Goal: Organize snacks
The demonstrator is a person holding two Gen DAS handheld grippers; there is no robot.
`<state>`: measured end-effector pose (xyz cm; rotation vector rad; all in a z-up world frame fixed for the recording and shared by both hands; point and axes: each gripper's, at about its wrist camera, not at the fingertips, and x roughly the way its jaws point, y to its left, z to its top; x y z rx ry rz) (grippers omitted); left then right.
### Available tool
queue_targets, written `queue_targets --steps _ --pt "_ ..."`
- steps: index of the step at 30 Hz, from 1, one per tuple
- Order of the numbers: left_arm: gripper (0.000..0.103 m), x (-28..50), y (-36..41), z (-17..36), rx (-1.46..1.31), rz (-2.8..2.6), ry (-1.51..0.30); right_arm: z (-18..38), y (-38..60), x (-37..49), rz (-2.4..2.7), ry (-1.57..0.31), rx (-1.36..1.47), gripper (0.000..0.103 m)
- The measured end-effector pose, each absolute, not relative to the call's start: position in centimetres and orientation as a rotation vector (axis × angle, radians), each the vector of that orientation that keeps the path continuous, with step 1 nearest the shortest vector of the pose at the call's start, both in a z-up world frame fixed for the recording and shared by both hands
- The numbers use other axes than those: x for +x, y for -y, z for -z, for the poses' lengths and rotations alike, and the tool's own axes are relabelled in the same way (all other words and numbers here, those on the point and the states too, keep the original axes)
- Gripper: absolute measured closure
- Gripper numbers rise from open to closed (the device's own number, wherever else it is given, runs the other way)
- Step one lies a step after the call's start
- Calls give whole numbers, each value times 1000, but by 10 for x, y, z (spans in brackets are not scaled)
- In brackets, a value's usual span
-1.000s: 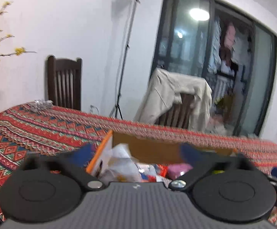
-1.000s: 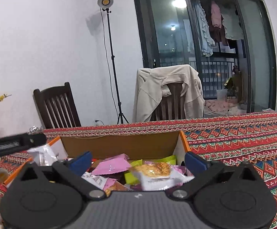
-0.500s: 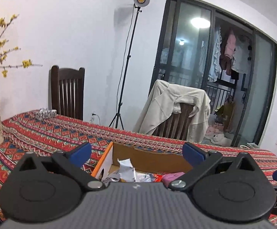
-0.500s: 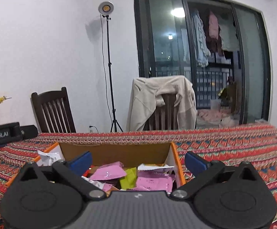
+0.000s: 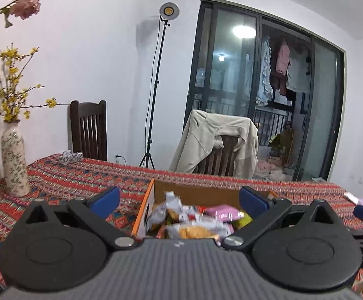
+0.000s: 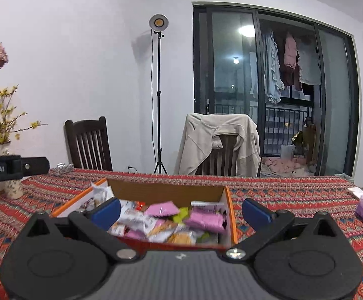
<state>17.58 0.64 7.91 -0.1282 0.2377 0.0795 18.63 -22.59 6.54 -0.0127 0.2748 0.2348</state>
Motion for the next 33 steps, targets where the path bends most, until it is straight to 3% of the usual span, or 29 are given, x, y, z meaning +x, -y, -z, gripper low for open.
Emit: queue_targets --steps 17,33 --pt "0 72 3 -26 -106 -38 -347 -23 246 87 -224 -377 9 0" --pt "0 50 17 -6 -74 -12 -368 4 261 68 -204 -440 65 0"
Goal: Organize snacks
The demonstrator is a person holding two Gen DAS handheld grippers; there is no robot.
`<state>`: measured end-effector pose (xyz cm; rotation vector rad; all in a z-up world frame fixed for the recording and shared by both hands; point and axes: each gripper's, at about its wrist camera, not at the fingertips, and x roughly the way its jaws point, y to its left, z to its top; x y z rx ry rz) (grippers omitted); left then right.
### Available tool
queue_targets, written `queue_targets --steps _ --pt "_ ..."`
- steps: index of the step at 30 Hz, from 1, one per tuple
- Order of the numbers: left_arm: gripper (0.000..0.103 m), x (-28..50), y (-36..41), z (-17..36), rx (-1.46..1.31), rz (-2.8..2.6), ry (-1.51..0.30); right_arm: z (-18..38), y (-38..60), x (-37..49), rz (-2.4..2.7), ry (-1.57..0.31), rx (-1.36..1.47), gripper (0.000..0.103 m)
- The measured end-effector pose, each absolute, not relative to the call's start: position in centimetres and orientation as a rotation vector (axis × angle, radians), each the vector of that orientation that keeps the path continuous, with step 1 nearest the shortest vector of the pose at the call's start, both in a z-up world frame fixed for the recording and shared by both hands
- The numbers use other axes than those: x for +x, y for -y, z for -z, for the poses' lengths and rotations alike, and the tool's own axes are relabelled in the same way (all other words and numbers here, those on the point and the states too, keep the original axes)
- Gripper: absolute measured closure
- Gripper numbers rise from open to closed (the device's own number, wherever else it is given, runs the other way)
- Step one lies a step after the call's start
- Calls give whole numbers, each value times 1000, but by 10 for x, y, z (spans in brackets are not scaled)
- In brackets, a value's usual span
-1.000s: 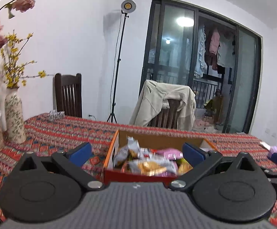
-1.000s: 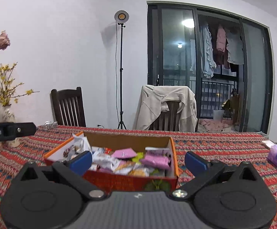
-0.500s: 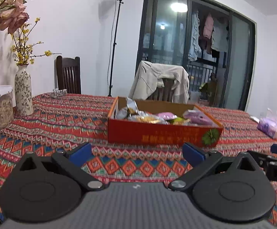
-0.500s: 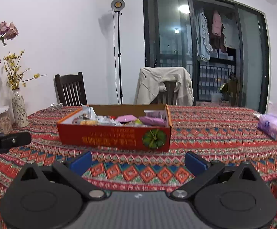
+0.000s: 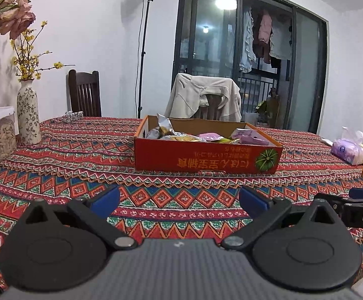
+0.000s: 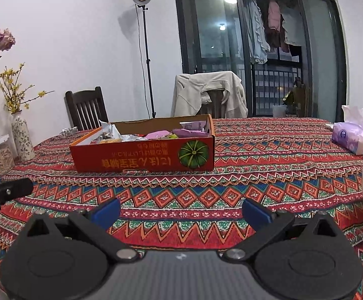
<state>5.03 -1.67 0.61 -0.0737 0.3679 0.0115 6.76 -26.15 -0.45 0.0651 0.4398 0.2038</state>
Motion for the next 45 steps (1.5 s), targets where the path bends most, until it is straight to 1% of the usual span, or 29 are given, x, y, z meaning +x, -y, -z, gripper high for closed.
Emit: queue_targets --steps 9,45 --pt "0 52 19 0 -73 -9 -383 3 261 64 -207 -427 61 0" --pt "0 44 20 -2 -69 -3 -361 2 258 62 -216 -423 58 0"
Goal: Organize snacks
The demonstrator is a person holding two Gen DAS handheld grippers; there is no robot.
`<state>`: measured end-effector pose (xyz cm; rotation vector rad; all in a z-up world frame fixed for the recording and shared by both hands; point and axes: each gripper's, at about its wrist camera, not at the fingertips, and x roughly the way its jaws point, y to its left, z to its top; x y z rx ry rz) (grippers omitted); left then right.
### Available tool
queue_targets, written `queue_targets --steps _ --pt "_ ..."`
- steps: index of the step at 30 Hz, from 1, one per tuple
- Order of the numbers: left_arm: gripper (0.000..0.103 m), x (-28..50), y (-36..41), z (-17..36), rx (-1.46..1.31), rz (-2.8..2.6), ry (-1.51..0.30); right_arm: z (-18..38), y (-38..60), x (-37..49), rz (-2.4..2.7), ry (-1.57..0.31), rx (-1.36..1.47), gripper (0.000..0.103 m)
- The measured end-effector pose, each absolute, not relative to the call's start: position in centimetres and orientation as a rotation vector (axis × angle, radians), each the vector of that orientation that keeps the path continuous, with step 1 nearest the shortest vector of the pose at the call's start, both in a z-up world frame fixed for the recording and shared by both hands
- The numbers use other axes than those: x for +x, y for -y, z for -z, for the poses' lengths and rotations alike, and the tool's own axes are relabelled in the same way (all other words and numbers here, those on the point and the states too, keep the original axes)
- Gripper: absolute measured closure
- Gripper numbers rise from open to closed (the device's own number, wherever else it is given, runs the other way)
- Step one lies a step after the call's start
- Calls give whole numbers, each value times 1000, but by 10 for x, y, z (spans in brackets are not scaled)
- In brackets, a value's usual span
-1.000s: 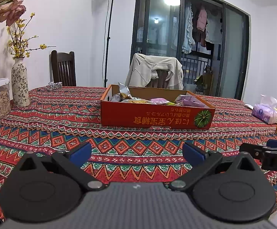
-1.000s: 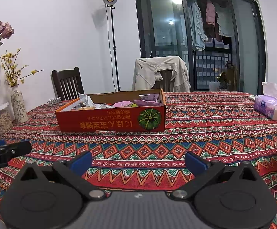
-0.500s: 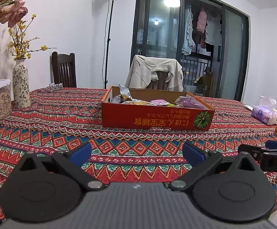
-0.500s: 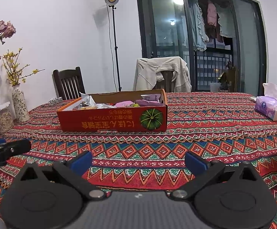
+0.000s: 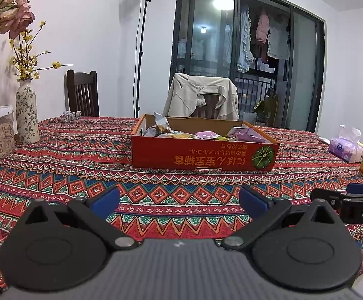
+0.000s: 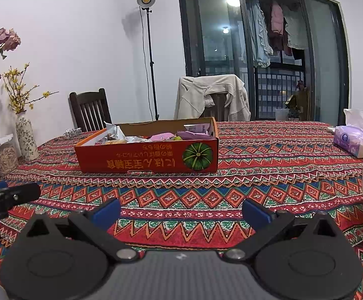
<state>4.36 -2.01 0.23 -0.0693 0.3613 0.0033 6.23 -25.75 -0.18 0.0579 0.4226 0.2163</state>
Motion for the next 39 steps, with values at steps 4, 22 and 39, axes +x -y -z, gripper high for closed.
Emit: queue_targets --steps 4,22,39 --pt "0 43 21 -3 -70 -6 -360 3 257 62 -219 -424 57 0" --pt "0 43 22 -3 -65 1 -362 4 258 62 -222 -430 56 0" --pt "0 42 20 -3 -83 31 -342 6 256 63 -214 -439 35 0"
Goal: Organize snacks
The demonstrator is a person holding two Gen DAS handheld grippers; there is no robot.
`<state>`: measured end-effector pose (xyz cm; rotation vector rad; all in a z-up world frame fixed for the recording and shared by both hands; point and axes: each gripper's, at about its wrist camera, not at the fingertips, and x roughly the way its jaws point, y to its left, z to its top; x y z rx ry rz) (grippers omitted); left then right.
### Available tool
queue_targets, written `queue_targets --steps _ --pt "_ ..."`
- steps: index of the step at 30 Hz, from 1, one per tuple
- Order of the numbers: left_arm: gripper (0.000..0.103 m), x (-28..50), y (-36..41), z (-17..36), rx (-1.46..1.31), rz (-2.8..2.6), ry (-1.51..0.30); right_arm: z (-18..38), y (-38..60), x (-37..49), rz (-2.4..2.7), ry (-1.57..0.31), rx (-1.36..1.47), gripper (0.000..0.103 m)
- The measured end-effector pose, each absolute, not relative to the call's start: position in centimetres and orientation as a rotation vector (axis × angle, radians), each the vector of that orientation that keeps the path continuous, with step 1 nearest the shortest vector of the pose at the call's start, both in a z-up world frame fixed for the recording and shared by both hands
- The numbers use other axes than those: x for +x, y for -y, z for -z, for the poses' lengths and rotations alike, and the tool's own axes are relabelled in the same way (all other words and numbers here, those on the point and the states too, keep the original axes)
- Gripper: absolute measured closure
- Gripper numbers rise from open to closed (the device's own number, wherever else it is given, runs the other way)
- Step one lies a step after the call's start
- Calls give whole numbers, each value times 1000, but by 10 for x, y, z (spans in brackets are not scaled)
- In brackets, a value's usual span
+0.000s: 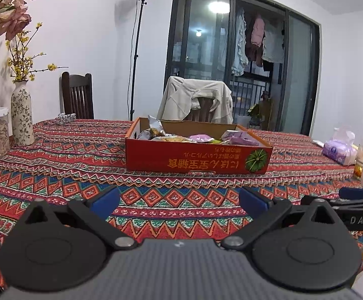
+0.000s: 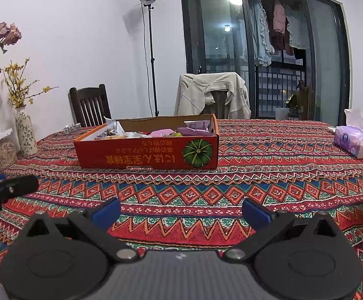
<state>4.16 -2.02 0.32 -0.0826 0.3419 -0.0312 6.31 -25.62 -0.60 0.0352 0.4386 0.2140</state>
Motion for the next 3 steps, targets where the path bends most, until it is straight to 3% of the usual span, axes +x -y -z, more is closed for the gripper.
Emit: queue_targets --steps 3 --pt "0 44 22 -1 -71 30 -345 7 256 64 -211 -443 30 0"
